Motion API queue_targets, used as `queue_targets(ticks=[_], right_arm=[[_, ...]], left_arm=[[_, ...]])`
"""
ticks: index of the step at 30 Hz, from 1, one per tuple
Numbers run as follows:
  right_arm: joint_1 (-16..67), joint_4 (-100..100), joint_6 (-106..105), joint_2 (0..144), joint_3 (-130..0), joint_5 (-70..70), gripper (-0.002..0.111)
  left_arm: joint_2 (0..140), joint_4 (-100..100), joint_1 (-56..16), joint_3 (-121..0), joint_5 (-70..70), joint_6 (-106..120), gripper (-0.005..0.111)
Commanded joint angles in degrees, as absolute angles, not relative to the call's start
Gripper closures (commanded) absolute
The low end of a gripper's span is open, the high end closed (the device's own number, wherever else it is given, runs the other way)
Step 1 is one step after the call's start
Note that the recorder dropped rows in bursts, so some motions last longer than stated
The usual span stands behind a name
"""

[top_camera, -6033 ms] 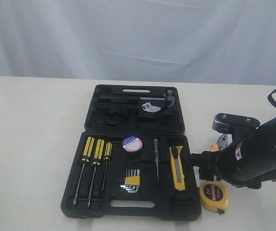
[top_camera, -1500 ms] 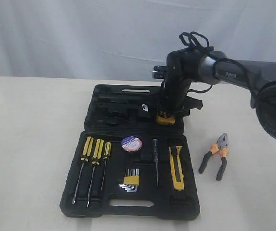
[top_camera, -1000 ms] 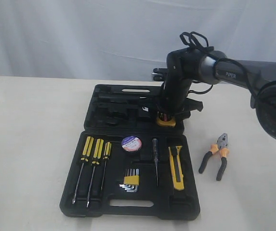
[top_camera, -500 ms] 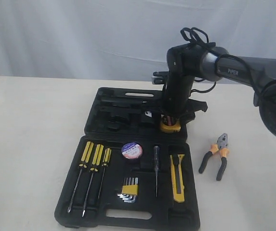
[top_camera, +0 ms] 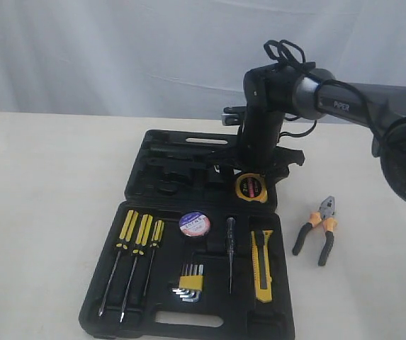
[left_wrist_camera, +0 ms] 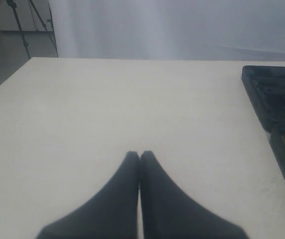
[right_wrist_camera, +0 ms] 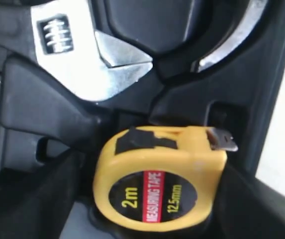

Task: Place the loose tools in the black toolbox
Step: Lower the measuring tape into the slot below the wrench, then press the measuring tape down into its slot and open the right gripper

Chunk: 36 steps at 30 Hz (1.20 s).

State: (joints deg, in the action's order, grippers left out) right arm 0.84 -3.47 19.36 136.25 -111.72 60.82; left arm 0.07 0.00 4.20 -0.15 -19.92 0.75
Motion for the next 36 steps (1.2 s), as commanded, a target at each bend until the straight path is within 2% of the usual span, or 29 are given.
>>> queue_targets(ticks=[1,22,23,25,29,30,36], right_arm=[[2.0,-4.1,18.8,135.6,-111.2,61.1,0.037],[2.1,-9.6,19.7,130.7,-111.2,65.2,0.038],[2.1,-9.7,19.3,130.6,-111.2,64.8,0.040],[2.1,-9.7,18.5,130.3,-111.2,64.3,0.055],[2.1,-11.7,17.6,130.3,-111.2,62.0,0.102],[2.1,-12.2,17.6,130.3,-111.2,61.3,0.108],[2.1,-15.5,17.6,130.3,-111.2,56.1,0.108]], left_arm=[[0.0,0.0,3.9,0.0,-19.6,0.4,0.107],[0.0,0.0,3.9,0.0,-19.6,0.4,0.107],[0.0,0.0,3.9,0.0,-19.6,0.4,0.107],[0.0,0.0,3.9,0.0,-19.6,0.4,0.107],[0.0,0.0,3.9,0.0,-19.6,0.4,0.107],[0.0,0.0,3.9,0.0,-19.6,0.4,0.107],[0.0,0.0,3.9,0.0,-19.6,0.4,0.107]])
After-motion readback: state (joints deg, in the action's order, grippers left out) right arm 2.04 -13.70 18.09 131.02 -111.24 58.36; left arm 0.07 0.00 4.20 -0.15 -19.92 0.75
